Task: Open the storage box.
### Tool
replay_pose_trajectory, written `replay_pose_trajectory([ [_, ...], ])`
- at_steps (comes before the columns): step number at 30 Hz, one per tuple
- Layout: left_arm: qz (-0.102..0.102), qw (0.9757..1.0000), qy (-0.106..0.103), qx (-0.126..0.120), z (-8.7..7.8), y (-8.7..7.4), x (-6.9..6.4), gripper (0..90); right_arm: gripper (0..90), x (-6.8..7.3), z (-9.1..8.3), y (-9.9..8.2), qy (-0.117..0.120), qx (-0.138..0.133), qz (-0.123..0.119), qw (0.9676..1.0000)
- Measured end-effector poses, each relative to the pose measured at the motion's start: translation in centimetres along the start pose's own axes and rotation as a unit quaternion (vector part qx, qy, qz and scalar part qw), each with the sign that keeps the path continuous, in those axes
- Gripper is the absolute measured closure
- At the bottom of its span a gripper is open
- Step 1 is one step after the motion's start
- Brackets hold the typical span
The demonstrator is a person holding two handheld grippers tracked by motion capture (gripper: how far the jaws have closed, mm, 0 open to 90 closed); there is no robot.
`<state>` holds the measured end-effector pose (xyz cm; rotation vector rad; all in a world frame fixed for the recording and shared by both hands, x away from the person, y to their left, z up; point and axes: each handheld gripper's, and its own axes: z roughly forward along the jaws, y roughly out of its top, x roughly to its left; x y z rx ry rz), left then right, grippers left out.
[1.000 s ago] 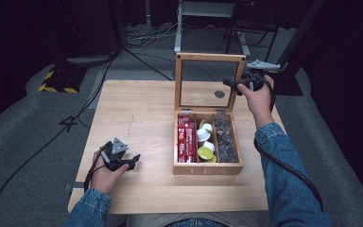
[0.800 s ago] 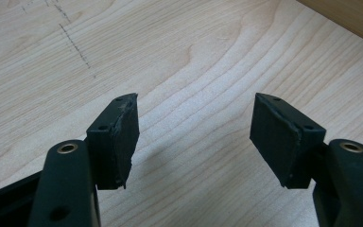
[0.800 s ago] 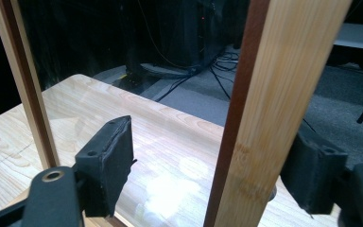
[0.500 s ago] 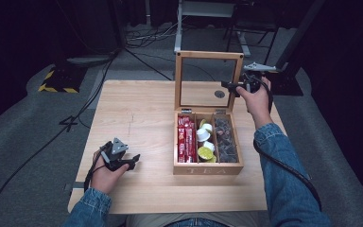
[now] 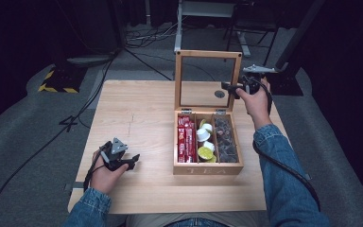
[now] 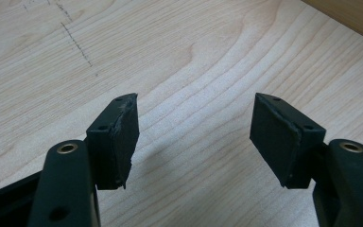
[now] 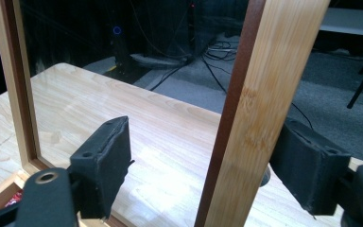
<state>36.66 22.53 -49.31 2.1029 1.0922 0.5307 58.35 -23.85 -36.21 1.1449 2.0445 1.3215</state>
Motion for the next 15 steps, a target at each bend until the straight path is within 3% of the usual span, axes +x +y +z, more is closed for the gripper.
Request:
replay_pose_trajectory([
  [7,-0.002,1.0000,-0.001,0.002,0.0,0.0,0.0,33.8,24.1,-0.2,-0.3,-0.1,0.000,0.003,0.000,1.0000],
  [15,-0.006,1.0000,-0.005,0.005,0.1,0.0,0.1,33.5,26.6,-0.3,-1.8,0.3,0.005,0.003,0.007,1.0000],
])
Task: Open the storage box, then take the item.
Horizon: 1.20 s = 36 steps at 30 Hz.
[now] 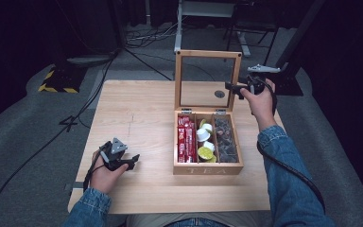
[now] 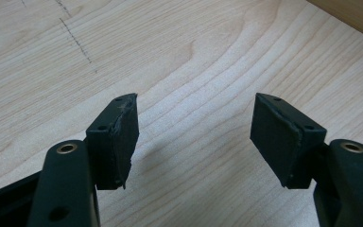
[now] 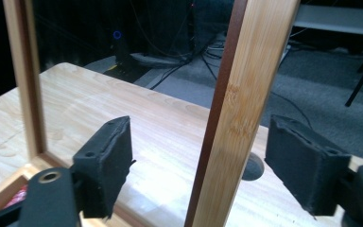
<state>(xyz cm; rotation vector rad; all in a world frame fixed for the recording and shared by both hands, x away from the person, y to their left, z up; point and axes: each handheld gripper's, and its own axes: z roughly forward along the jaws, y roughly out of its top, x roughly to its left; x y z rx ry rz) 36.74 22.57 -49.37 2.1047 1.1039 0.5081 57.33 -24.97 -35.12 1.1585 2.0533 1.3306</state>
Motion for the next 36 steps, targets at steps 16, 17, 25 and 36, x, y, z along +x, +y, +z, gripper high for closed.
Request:
replay_pose_trajectory([
  [16,0.009,0.9998,-0.014,0.009,0.5,1.6,-0.6,33.0,22.4,3.5,-4.3,0.5,0.063,-0.008,-0.028,0.9976],
  [17,0.010,0.9998,-0.015,0.008,0.6,1.6,-0.7,33.0,23.3,3.9,-4.5,0.4,0.069,-0.009,-0.032,0.9971],
  [25,0.018,0.9996,-0.018,0.013,0.8,1.8,-1.0,33.0,30.1,7.3,-5.2,-0.7,0.110,-0.002,-0.058,0.9922],
  [36,0.017,0.9995,-0.018,0.019,0.6,1.5,-1.0,32.7,34.6,12.7,-5.0,-2.3,0.162,0.027,-0.095,0.9818],
])
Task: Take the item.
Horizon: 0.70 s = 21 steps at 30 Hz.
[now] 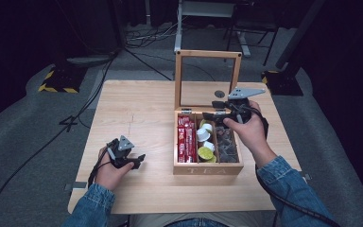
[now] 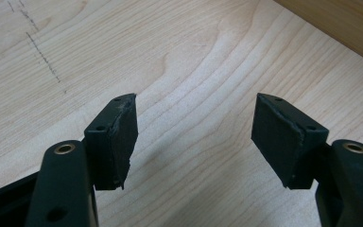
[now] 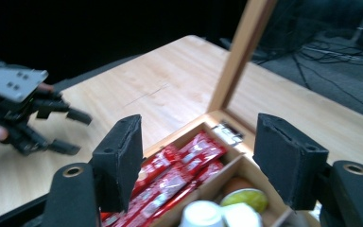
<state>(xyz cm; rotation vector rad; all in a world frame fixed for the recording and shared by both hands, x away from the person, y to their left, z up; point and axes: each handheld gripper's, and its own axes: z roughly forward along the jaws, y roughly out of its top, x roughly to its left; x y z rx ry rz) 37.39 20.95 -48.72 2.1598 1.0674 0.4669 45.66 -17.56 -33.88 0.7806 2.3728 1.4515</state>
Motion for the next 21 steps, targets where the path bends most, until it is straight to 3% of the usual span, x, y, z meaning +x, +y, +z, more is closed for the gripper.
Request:
replay_pose_trajectory([
  [8,-0.003,0.9999,0.001,0.011,0.0,-0.5,0.2,32.0,41.2,1.9,1.6,-0.7,0.021,0.030,-0.002,0.9993],
  [16,-0.003,0.9996,0.003,0.028,-0.1,-1.1,0.3,31.8,45.4,2.2,4.4,-2.4,0.060,0.066,0.013,0.9959],
  [21,-0.004,0.9996,0.003,0.029,-0.1,-1.3,0.3,31.4,44.5,2.5,5.7,-3.1,0.059,0.092,0.002,0.9940],
])
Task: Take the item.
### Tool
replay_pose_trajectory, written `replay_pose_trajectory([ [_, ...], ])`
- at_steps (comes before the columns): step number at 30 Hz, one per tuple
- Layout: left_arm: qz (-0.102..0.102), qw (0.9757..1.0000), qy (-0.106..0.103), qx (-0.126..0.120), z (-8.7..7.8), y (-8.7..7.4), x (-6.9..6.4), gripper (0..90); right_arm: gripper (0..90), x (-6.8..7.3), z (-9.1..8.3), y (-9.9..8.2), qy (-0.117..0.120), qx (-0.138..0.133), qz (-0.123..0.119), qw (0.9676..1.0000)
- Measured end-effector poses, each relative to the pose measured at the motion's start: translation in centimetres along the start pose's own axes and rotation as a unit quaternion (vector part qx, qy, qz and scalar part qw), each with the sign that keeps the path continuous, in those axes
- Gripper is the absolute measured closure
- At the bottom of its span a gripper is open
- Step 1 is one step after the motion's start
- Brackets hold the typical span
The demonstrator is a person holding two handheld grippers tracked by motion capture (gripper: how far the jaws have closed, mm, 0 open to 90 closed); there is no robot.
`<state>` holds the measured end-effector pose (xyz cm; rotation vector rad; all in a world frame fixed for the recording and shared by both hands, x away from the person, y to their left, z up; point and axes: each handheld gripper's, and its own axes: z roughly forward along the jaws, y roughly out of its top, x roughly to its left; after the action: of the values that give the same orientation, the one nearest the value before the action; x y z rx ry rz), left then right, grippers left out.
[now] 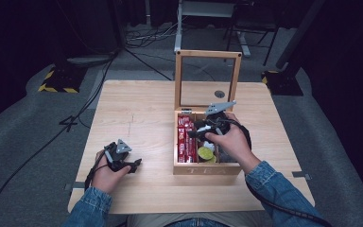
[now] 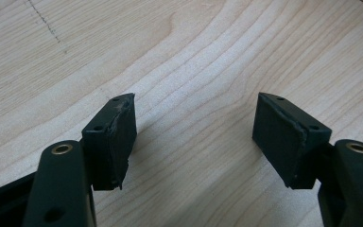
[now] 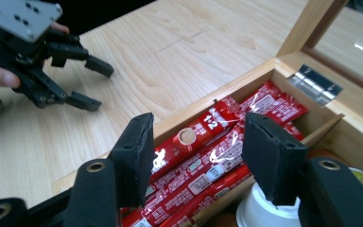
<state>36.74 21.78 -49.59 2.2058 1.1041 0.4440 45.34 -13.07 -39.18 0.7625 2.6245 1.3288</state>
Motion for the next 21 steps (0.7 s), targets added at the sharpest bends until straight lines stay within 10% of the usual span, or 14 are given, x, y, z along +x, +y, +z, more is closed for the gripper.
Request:
replay_pose_trajectory([
  [21,-0.003,1.0000,-0.003,-0.007,0.0,-0.2,0.1,31.4,43.9,2.2,3.6,-1.5,0.027,0.110,0.029,0.9931],
])
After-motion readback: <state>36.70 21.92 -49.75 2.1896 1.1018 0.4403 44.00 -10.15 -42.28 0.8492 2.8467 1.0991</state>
